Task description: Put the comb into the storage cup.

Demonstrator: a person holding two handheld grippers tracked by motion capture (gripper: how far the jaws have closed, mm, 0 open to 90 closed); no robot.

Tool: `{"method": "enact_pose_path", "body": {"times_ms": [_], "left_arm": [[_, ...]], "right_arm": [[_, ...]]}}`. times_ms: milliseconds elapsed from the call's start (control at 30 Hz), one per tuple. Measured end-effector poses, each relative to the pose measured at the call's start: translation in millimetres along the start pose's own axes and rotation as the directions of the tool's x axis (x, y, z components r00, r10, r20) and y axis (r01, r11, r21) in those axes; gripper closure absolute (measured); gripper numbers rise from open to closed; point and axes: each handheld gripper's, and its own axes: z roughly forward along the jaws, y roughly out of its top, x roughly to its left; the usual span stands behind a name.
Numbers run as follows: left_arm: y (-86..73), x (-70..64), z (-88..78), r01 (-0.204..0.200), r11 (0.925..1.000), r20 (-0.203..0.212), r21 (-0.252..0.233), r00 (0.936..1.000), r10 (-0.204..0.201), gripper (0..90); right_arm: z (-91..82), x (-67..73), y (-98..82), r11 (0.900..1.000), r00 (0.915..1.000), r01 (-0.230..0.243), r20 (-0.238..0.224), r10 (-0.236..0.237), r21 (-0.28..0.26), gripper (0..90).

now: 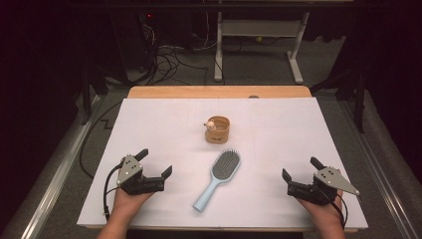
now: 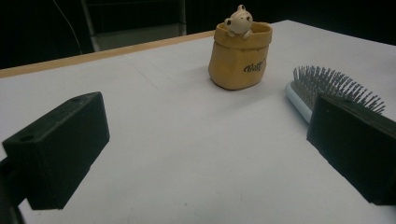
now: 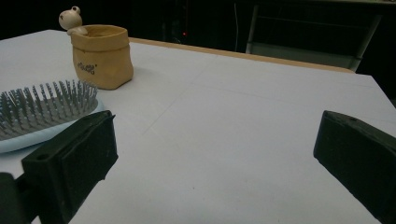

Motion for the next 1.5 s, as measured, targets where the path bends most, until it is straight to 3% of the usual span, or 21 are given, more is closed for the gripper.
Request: {"method": "enact_pose_path", "body": {"times_ms": [533, 600, 833, 1500], "left_arm": [[0.0, -0.5, -1.0, -0.002, 1.0000, -0.004, 0.004, 1.0000, 0.003, 0.5], [0.1, -0.8, -1.4, -0.008, 1.0000, -0.001, 0.001, 1.0000, 0.008, 6.8], [0.2, -1.0, -2.2, -0.012, 0.9999, -0.003, -0.004, 0.9999, 0.012, 13.7], [0.3, -3.5, -2.4, -0.018, 0.9998, 0.042, 0.006, 0.9990, 0.017, 25.0]], "right_arm": [[0.6, 1.1, 0.2, 1.000, 1.0000, 0.004, -0.005, -0.004, 0.004, 0.3], [0.6, 1.3, 0.3, 1.000, 1.0000, 0.004, -0.005, -0.004, 0.005, 0.4], [0.9, 2.2, 0.3, 1.000, 0.9999, 0.010, -0.009, -0.010, 0.004, 0.4], [0.7, 3.0, 0.5, 1.000, 0.9998, 0.013, -0.018, -0.013, -0.001, 0.4]]}}
